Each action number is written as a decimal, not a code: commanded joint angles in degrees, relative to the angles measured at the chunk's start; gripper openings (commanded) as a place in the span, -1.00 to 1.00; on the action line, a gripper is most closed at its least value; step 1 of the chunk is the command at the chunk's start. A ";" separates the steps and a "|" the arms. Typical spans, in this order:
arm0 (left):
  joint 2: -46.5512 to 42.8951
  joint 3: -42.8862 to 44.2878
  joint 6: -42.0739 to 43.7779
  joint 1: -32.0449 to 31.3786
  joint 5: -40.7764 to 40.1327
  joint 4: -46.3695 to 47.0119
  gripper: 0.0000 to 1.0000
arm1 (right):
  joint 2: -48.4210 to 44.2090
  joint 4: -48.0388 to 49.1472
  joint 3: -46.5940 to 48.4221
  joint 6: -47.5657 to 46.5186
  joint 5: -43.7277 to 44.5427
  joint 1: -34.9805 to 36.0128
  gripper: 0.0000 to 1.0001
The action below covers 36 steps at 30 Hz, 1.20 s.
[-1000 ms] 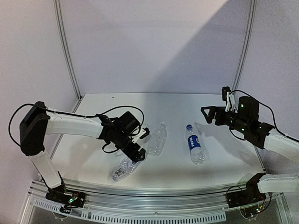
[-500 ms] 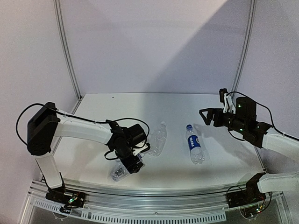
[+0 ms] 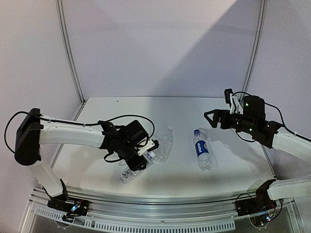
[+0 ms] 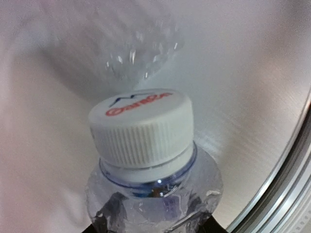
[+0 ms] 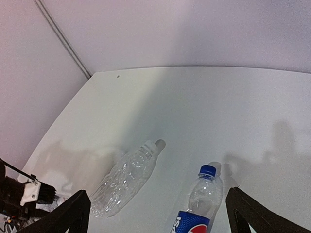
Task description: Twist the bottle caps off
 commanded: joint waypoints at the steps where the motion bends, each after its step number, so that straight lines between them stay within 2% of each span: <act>1: -8.98 -3.89 3.29 -1.08 0.24 12.33 -0.27 | 5.32 -13.35 9.51 -0.41 -4.22 4.48 0.98; 3: -12.20 -6.22 4.34 -1.17 0.54 16.24 -0.24 | 8.27 -17.79 14.51 -2.68 -3.90 7.97 0.98; 6: -15.31 -8.42 5.66 -1.70 1.81 19.57 -0.23 | 11.64 -19.26 17.67 -5.03 -6.92 11.72 0.98; 10: -17.07 -9.32 6.72 -2.83 3.11 21.33 -0.22 | 13.67 -17.71 18.52 -6.47 -14.98 14.50 0.88; 15: -20.19 -11.98 7.24 -3.28 10.25 26.12 -0.22 | 17.80 -18.05 19.91 -9.71 -17.87 19.83 0.80; 24: -20.87 -13.13 7.22 -3.28 14.09 28.47 -0.20 | 18.88 -11.07 17.30 -8.60 -23.62 20.72 0.69; 36: -17.79 -14.12 5.51 -3.24 21.54 35.97 -0.20 | 15.99 -4.13 14.81 -6.68 -25.17 22.03 0.56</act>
